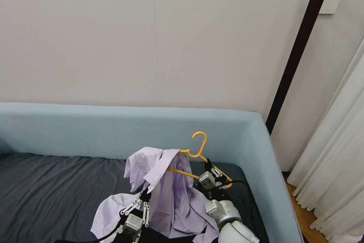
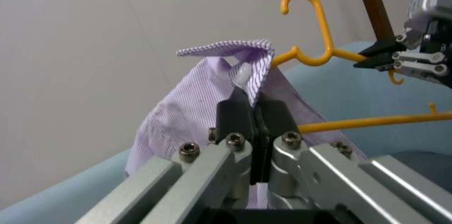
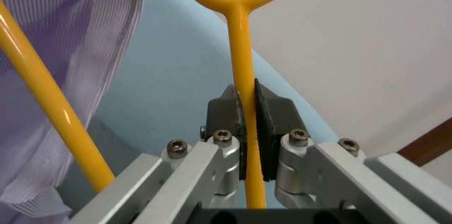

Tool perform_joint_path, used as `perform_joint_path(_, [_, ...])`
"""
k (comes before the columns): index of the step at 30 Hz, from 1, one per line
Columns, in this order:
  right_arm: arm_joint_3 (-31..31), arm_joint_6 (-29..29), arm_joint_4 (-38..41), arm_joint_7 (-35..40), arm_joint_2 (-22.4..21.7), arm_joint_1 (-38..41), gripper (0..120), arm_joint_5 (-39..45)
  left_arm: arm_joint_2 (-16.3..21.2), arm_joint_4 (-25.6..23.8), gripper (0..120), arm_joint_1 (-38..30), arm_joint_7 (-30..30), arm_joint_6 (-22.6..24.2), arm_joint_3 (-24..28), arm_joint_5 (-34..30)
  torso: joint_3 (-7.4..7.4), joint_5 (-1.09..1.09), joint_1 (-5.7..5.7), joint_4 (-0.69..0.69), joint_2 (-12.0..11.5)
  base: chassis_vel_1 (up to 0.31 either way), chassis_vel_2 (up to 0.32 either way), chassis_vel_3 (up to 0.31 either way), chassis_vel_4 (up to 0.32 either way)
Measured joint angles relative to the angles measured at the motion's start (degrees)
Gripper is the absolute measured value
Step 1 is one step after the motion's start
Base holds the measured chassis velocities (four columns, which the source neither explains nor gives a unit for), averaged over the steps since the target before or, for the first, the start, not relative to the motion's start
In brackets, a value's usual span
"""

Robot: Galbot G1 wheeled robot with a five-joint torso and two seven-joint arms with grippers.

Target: Pick up the clothes from the sofa and hang them on the clothes hanger.

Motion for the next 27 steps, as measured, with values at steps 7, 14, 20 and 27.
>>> perform_joint_path(7, [-0.99, -1.69, 3.24, 0.94, 0.20, -0.09, 3, 7.20, -0.36, 1.91, 0, -0.89, -2.50, 0.19, -0.99, 3.23, 0.00, -0.01, 0.00, 0.00, 0.00, 0.000, 0.000, 0.000, 0.000])
perform_joint_path(14, [-1.01, -3.05, 3.57, 2.90, 0.16, -0.12, 3, 12.29, -0.38, 0.87, 0, -0.72, -4.09, 0.93, -1.02, 3.35, 0.00, -0.01, 0.00, 0.00, 0.00, 0.000, 0.000, 0.000, 0.000])
perform_joint_path(20, [-0.30, -4.71, 2.68, 4.62, 0.09, -0.70, 3, 12.96, -0.48, -0.59, 0, -0.11, -9.94, 3.45, -1.27, 4.57, 0.00, 0.00, 0.00, -0.01, 0.00, 0.000, 0.000, 0.000, 0.000])
perform_joint_path(27, [-1.13, -1.07, 3.65, 5.06, 0.55, -1.23, 3, 15.79, -0.25, -0.77, 0, -0.43, -11.40, 3.97, -1.40, 4.45, 0.00, 0.00, 0.00, -0.01, 0.00, 0.000, 0.000, 0.000, 0.000])
